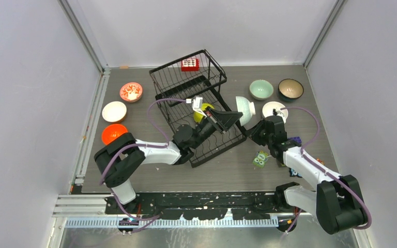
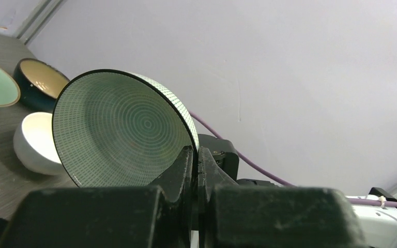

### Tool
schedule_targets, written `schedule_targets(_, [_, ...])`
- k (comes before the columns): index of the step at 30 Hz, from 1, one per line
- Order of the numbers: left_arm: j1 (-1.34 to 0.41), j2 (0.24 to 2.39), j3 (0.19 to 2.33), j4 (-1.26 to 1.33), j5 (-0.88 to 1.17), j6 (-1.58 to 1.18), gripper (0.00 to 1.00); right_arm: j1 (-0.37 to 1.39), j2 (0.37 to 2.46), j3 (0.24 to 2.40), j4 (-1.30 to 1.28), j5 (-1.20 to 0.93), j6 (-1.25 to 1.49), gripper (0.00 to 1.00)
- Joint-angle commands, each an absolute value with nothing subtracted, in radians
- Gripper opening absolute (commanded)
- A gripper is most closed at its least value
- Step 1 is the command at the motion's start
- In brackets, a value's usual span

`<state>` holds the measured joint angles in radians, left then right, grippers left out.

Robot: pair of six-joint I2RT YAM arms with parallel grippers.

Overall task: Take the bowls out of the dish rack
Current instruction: Pick up the bowl from the dish rack, then place the bowl at the center of the board.

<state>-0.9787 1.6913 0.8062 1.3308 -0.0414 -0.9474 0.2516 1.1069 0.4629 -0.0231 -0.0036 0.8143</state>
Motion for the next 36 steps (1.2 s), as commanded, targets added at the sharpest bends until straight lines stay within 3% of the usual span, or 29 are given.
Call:
schedule_targets(1, [-0.979,1.669,0.827,1.432,-0.007,-0.921,0.00,0.248,1.088,0.459,-0.139,0.041,0.812,0.19])
schedule_targets(3, [-0.980,1.660,0.821,1.431,-0.005,-0.916,0.00,0.247,1.022,0.480,-0.187,0.058,0.822,0.25])
schedule_targets(6, [-0.979,1.625,0.809,1.394,0.019,-0.901,0.00,0.248,0.943,0.557,-0.299,0.100,0.818,0.41])
schedule_targets(8, [-0.982,1.576,0.816,1.285,0.063,-0.864,0.00,0.248,0.913,0.624,-0.397,0.137,0.810,0.51])
schedule_targets(12, [-1.006,1.449,0.832,1.046,0.125,-0.742,0.00,0.248,0.851,0.726,-0.575,0.205,0.805,0.61])
schedule_targets(16, [-1.044,1.311,0.845,0.778,0.165,-0.594,0.00,0.248,0.759,0.828,-0.734,0.289,0.801,0.65])
schedule_targets(18, [-1.082,1.228,0.881,0.494,0.157,-0.472,0.00,0.248,0.721,0.891,-0.803,0.307,0.785,0.65])
schedule_targets(23, [-1.205,1.095,1.072,-0.206,-0.096,-0.226,0.00,0.255,0.657,0.981,-0.897,0.297,0.727,0.66])
schedule_targets(28, [-1.236,1.008,1.165,-0.735,-0.501,-0.435,0.00,0.262,0.626,0.943,-0.899,0.255,0.718,0.66])
schedule_targets(36, [-1.236,0.979,1.177,-1.294,-0.768,-0.847,0.00,0.276,0.599,0.853,-0.865,0.257,0.701,0.65])
